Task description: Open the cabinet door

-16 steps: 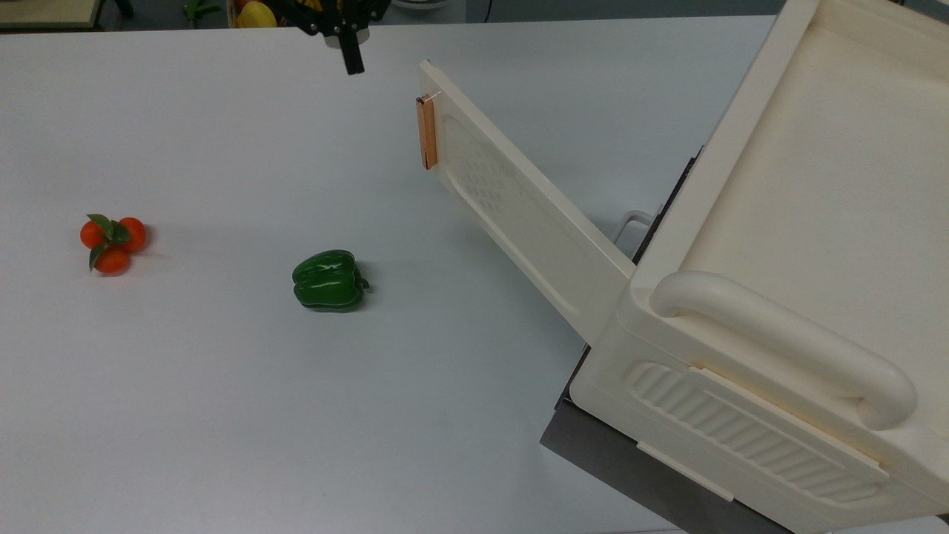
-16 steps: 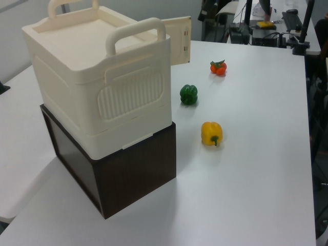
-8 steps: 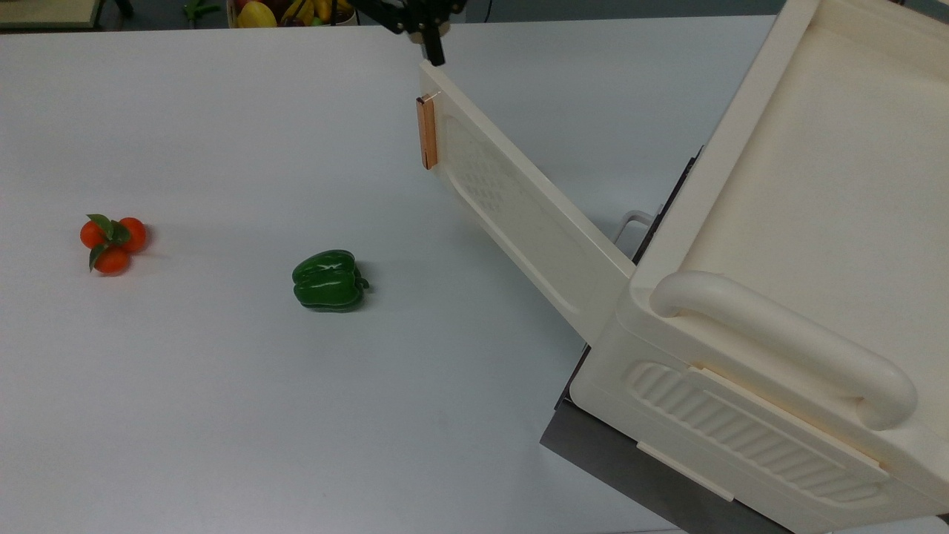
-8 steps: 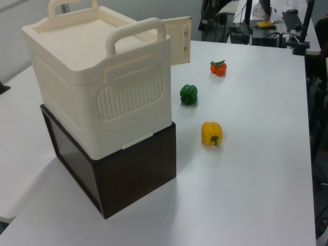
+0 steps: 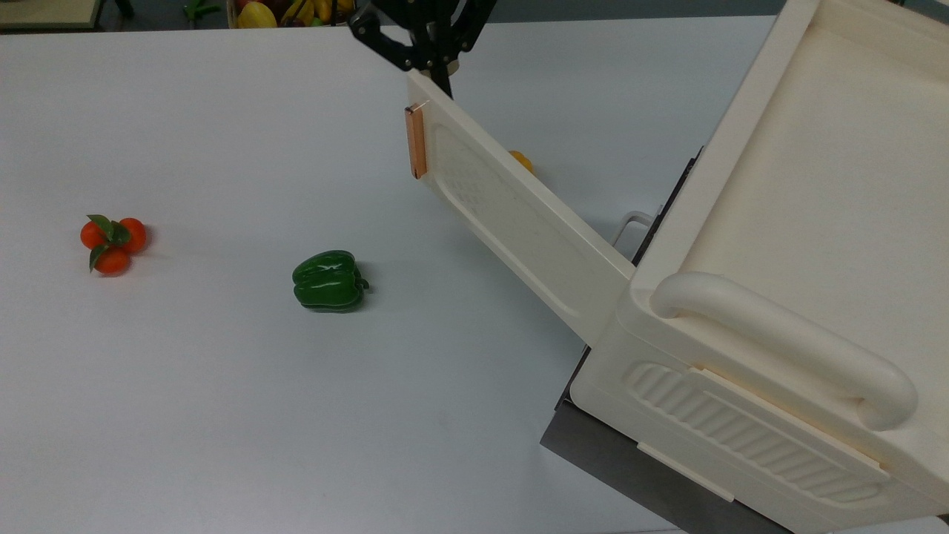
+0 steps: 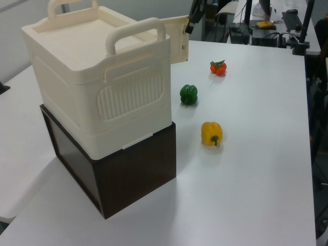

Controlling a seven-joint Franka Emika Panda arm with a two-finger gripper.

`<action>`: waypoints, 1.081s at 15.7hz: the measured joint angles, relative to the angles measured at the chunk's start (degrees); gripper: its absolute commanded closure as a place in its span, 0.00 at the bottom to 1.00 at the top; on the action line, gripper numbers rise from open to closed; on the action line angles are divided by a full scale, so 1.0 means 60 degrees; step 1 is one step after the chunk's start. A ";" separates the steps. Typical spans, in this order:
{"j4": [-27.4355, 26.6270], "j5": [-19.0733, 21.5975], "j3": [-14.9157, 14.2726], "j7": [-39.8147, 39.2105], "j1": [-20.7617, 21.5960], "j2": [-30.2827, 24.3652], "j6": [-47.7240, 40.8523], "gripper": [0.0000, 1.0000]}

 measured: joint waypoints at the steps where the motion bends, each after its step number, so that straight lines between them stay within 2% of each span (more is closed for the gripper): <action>1: 0.0000 0.0000 -0.0007 0.0000 -0.0056 0.0045 0.0114 1.00; 7: 0.0000 0.0000 -0.0033 -0.0006 -0.0598 0.0233 0.0470 0.98; 9: 0.0009 0.0000 -0.0039 -0.0006 -0.0699 0.0266 0.0525 0.94; 11: 0.0031 -0.0001 -0.0045 -0.0007 -0.0850 0.0196 0.0325 0.85; 13: 0.0048 -0.0001 -0.0050 -0.0007 -0.1021 0.0025 -0.0488 0.55; 14: 0.0051 -0.0002 -0.0056 -0.0006 -0.1114 -0.0086 -0.0980 0.23; 15: 0.0053 -0.0003 -0.0058 -0.0005 -0.1228 -0.0209 -0.1522 0.00; 17: 0.0055 -0.0004 -0.0064 -0.0005 -0.1482 -0.0460 -0.2629 0.00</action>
